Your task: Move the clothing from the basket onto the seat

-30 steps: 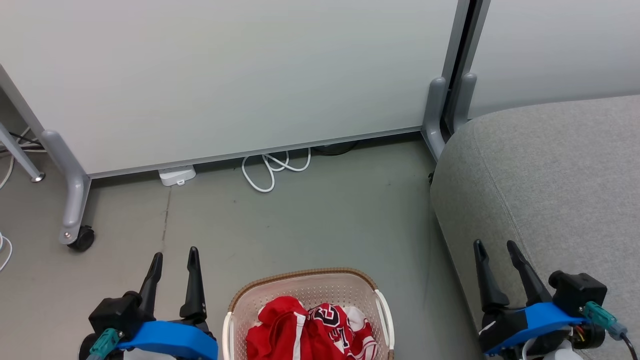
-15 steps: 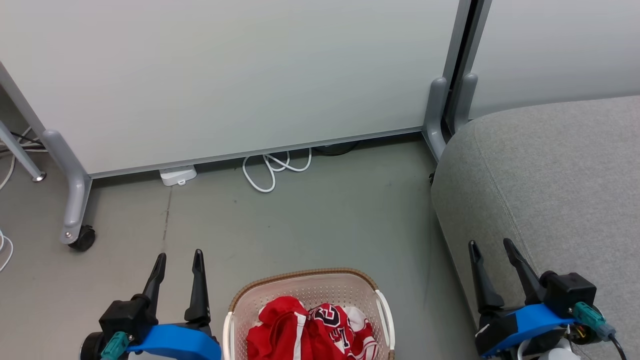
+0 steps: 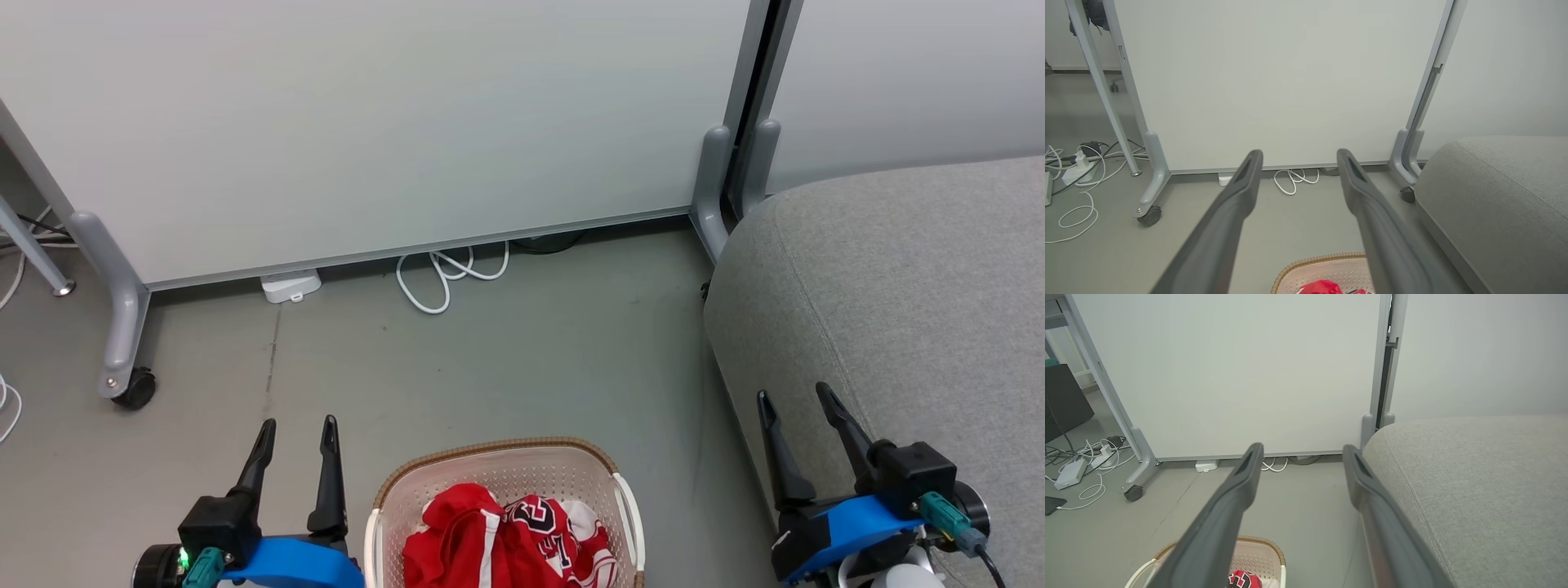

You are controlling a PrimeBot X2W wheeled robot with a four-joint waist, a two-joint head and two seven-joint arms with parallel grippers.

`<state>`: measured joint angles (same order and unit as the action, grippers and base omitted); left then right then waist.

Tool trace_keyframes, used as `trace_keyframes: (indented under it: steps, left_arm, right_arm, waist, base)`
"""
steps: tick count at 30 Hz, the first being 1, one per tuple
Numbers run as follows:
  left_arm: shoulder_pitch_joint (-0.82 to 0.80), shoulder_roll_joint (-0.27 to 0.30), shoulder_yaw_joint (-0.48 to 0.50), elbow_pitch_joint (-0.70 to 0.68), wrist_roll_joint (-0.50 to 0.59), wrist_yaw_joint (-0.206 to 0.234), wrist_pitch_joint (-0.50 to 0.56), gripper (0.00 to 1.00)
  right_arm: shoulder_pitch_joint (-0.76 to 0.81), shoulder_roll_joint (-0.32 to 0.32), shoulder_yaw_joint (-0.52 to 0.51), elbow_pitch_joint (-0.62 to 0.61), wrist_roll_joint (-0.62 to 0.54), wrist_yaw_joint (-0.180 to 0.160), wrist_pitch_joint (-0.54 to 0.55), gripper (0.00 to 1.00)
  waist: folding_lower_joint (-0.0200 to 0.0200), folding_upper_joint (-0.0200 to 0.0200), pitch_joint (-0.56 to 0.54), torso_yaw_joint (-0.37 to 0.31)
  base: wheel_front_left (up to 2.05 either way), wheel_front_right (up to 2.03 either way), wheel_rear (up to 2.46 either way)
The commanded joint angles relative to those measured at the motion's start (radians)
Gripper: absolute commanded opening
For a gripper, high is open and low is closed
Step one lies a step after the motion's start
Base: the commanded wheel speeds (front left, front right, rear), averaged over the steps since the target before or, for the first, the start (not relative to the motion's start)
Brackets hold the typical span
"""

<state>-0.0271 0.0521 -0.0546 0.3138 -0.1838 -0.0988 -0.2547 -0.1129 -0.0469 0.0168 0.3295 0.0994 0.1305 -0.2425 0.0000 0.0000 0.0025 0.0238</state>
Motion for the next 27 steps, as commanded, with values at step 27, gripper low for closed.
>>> trace_keyframes:
  steps: [27]
  left_arm:
    - [-0.010, -0.002, -0.008, 0.012, 0.003, 0.015, -0.012, 1.00]
  right_arm:
    - [-0.014, -0.006, 0.008, 0.001, -0.018, 0.000, -0.011, 1.00]
  waist:
    - [0.0000, 0.0000, 0.013, -0.009]
  base:
    - [0.00, 0.00, 0.00]
